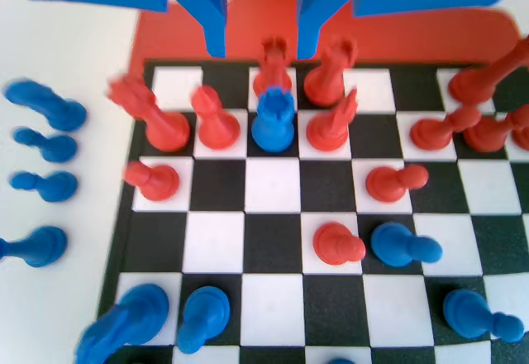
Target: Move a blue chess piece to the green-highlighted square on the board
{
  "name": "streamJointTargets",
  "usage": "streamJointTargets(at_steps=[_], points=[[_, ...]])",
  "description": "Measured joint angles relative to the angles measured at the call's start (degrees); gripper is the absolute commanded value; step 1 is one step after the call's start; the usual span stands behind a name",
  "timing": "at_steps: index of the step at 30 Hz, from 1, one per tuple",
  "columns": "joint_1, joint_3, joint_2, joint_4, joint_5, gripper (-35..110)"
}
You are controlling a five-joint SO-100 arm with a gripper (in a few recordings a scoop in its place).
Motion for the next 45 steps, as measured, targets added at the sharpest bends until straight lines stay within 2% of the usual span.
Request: streamJointTargets(at_steps=[27, 45], points=[[0.5, -6.2, -6.1, 1.9, -1.2, 13], [1.9, -6.2, -7.8, -1.1, -2.6, 13]])
